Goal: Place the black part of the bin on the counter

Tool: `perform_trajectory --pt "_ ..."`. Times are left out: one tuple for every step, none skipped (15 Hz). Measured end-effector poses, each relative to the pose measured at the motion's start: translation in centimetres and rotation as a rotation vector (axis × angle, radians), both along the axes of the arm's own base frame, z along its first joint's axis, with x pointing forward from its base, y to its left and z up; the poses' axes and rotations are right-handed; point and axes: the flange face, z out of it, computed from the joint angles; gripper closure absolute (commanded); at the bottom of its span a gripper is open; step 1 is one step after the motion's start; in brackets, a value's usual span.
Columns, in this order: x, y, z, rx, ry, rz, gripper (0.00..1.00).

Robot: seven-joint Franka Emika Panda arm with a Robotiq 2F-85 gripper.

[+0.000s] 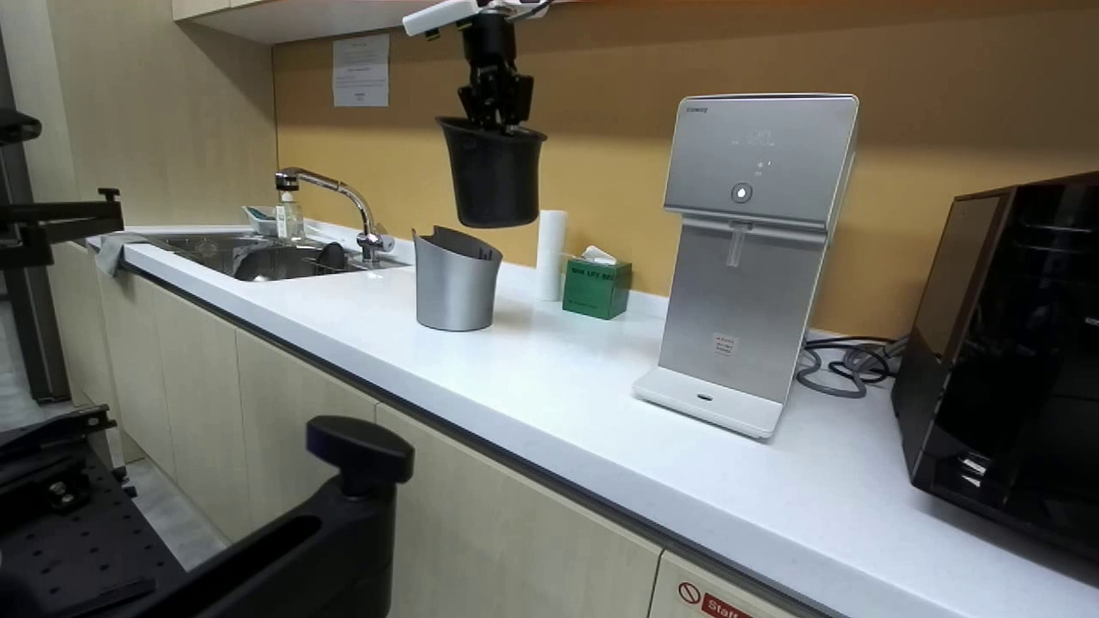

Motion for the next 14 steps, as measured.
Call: perform_trajectory --pt "-0.1 -0.7 -0.7 0.001 0.013 -0.012 0.92" --pt "-0.3 -1.3 -1.4 0.004 0.028 -0.024 0.92" --pt "-0.5 -1.8 -2.2 0.007 0.043 -0.033 0.92" --pt "-0.8 -2.2 -3.1 0.011 0.059 -0.042 0.92" --pt "-1.0 -2.6 -4.0 0.019 0.073 -0.051 0.92" --pt "-1.3 -2.9 -4.9 0.026 0.085 -0.060 0.92" --pt "-1.5 -3.3 -5.8 0.033 0.092 -0.067 0.92" --pt "-1.7 -3.6 -6.7 0.044 0.094 -0.077 0.92" --pt "-1.9 -3.9 -7.5 0.054 0.092 -0.086 0.92" --pt "-2.1 -4.2 -8.4 0.066 0.084 -0.098 0.92" --pt "-2.4 -4.6 -9.3 0.075 0.075 -0.109 0.92" --pt "-2.6 -5.0 -10.1 0.082 0.063 -0.120 0.92" --pt "-2.8 -5.4 -11.0 0.085 0.050 -0.132 0.92" --pt "-3.1 -5.8 -11.8 0.087 0.039 -0.143 0.92"
